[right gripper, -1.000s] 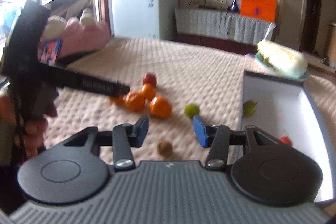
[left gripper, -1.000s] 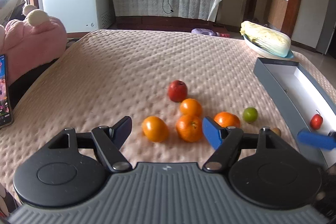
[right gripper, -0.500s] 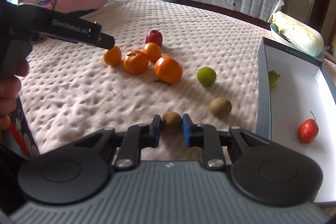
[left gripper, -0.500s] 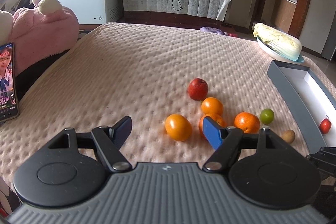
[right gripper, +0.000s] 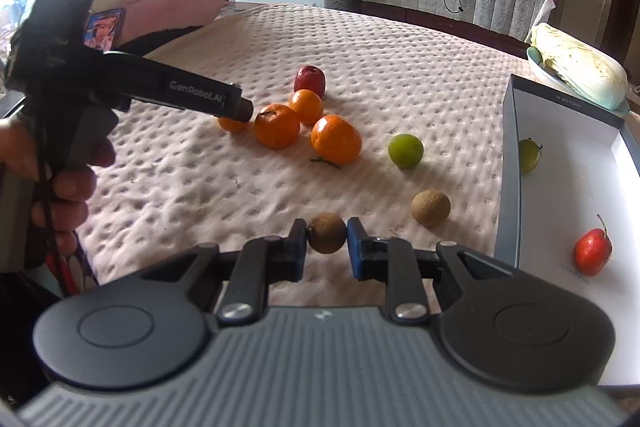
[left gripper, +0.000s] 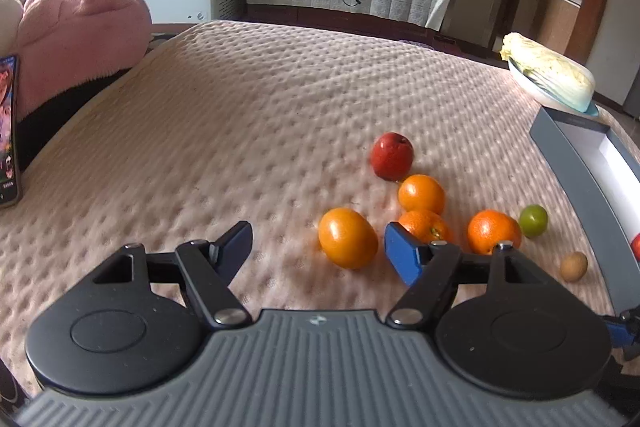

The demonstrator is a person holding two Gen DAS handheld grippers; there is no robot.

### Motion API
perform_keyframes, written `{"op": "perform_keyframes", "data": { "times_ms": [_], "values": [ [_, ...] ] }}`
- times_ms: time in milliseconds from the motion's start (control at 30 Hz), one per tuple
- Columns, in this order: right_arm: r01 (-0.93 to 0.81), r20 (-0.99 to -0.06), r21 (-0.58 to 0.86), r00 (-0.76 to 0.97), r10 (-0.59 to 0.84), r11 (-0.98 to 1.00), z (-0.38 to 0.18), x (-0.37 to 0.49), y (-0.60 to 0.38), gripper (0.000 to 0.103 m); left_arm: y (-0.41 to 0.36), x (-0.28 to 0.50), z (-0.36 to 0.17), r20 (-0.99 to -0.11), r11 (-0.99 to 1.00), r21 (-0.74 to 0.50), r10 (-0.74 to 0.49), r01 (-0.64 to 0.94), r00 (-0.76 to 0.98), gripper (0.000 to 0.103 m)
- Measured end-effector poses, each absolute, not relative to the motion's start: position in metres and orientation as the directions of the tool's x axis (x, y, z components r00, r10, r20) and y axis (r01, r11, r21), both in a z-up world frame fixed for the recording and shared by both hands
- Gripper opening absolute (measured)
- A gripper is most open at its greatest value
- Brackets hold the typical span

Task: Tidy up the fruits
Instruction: 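Grasp an orange with the left tool while the right tool grasps a kiwi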

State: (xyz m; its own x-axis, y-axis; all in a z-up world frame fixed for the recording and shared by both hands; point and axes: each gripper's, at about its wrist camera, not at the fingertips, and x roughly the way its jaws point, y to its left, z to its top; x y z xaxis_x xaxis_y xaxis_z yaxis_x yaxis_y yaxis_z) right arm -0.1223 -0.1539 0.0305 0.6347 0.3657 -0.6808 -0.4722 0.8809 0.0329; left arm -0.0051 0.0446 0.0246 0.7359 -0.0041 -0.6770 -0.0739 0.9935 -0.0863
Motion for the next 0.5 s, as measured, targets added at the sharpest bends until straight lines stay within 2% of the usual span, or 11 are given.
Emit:
{"op": "perform_keyframes", "data": {
  "times_ms": [167, 367, 500],
  "values": [
    [-0.478, -0.679, 0.036, 0.633, 0.372, 0.878, 0.032, -0.122, -0.155, 0.024, 0.036, 0.003, 0.012, -0.693, 0.997, -0.030, 0.028, -0.067, 0.721, 0.076],
    [-0.482, -0.674, 0.035, 0.635, 0.377, 0.875, 0.034, -0.123, -0.156, 0.024, 0.034, 0.007, 0.014, -0.688, 0.996, -0.035, 0.033, -0.078, 0.725, 0.057],
    [-0.484, -0.671, 0.034, 0.637, 0.379, 0.874, 0.035, -0.124, -0.157, 0.024, 0.035, 0.006, 0.015, -0.686, 0.997, -0.033, 0.033, -0.076, 0.727, 0.040]
  ]
}}
